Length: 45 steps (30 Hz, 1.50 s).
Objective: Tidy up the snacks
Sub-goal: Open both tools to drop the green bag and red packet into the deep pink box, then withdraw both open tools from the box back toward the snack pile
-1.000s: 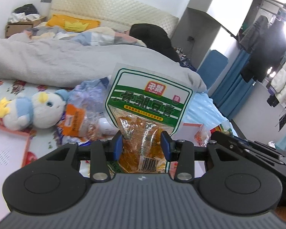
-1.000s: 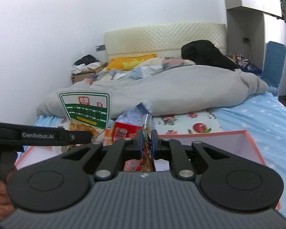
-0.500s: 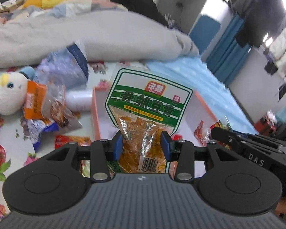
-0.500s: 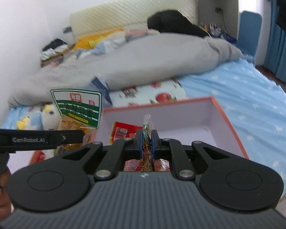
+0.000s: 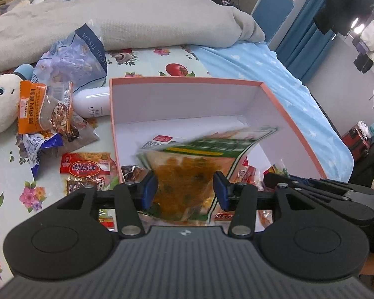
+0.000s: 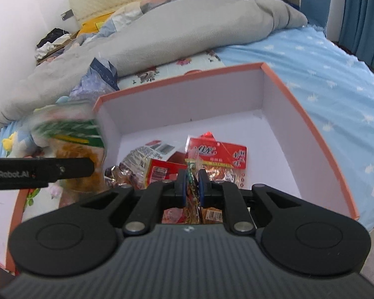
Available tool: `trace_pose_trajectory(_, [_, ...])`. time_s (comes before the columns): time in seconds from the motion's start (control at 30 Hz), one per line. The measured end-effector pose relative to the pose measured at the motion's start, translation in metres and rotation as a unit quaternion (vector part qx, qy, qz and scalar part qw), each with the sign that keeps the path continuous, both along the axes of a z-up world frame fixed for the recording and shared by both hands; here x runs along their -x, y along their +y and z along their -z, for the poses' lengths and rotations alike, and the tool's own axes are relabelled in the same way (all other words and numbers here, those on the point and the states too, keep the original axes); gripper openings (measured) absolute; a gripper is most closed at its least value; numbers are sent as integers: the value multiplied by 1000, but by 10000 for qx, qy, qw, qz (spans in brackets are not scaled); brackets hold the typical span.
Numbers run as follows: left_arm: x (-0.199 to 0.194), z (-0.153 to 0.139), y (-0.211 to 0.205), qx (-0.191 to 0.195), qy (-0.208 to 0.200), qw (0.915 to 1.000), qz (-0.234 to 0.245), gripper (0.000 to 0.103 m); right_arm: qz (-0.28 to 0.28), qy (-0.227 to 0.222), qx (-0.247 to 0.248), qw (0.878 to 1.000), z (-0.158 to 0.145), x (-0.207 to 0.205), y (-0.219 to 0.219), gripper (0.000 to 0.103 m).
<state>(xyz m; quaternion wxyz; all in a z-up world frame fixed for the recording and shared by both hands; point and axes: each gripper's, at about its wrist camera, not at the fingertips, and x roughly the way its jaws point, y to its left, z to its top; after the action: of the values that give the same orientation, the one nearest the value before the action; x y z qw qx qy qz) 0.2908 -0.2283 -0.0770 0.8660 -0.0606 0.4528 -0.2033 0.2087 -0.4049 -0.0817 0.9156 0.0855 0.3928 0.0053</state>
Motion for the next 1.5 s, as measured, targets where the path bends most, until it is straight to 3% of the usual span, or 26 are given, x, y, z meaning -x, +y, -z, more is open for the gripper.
trace_pose_trajectory(0.1, [1, -2, -1, -26, -19, 10000, 6, 55, 9, -8, -71, 10000, 1, 3, -2, 15])
trace_pose_trajectory(0.13, [2, -3, -2, -70, -19, 10000, 9, 57, 6, -6, -85, 10000, 1, 2, -3, 23])
trace_pose_trajectory(0.17, [2, -4, -3, -98, -27, 9999, 11, 64, 10, -20, -99, 9999, 1, 2, -4, 43])
trace_pose_trajectory(0.23, [4, -7, -2, -75, -101, 9999, 36, 68, 70, -136, -87, 9998, -2, 5, -5, 63])
trace_pose_trajectory(0.43, [16, -26, 2, 31, -323, 9995, 60, 68, 62, -462, -97, 9989, -22, 15, -6, 62])
trace_pose_trajectory(0.67, [43, -65, 8, 20, -921, 9957, 80, 68, 49, -1072, -82, 9942, -61, 37, 4, 62])
trace_pose_trajectory(1.03, [81, -107, 47, 324, -1422, 9892, -153, 68, -61, -1792, -48, 9838, -104, 72, 26, 62])
trace_pose_trajectory(1.5, [120, -107, 100, 290, -1546, 9864, -469, 68, -325, -1957, -130, 9800, -99, 94, 67, 62])
